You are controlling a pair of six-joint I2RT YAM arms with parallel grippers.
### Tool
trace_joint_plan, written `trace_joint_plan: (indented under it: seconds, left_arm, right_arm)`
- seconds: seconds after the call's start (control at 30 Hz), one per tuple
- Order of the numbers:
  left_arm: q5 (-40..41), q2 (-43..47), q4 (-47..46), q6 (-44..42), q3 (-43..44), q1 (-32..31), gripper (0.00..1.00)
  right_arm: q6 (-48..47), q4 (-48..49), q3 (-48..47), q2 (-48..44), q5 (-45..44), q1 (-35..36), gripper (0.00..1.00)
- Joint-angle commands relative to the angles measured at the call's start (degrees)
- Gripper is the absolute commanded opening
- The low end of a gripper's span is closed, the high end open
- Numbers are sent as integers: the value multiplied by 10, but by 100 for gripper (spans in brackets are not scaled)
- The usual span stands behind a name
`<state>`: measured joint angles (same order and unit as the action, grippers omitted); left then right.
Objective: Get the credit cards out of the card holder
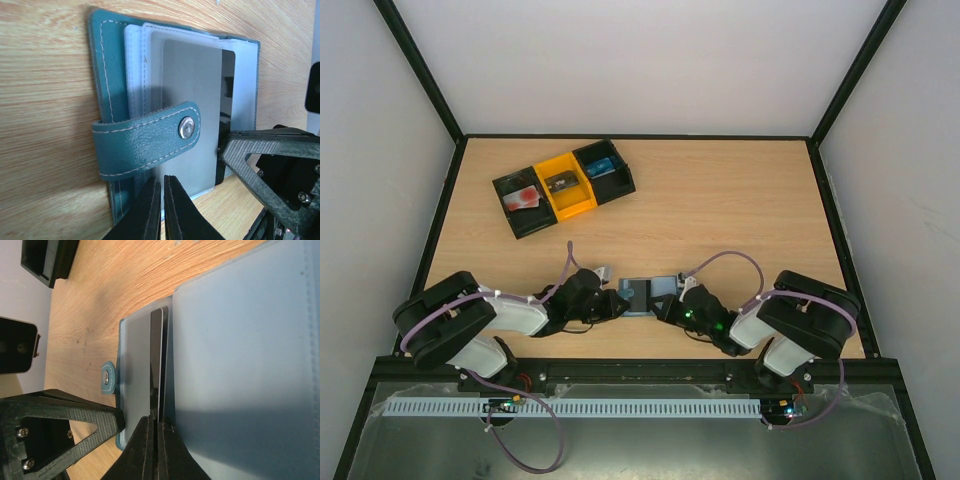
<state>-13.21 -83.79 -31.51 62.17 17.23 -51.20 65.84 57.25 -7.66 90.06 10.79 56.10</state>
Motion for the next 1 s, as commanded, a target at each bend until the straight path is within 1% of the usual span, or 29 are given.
trace_joint_plan:
  seconds: [0.0,0.4,0.57,0.7,0.87,0.97]
  left_arm:
    - [13,-16,47,1,-20,-7,8]
    - [20,-14,47,2,-21,-7,9]
    - [20,-14,51,1,-17,-7,9]
    - [21,-13,55,1,-12,-7,9]
    - [27,-4,66,-1,-5,-7,10]
    - [35,15,75,0,-1,-7,14]
  right_arm:
    - [-8,4,16,-26,-11,0,2]
    - [-16,-14,27,-46,-17,-4,2]
    - [-23,-57,30,-79,-26,-9,2]
    - [-39,-113,33,-131,-44,-11,2]
    - [-62,-194,33,-222,-74,-12,2]
    - [-86,-241,33,-279,-89,-12,2]
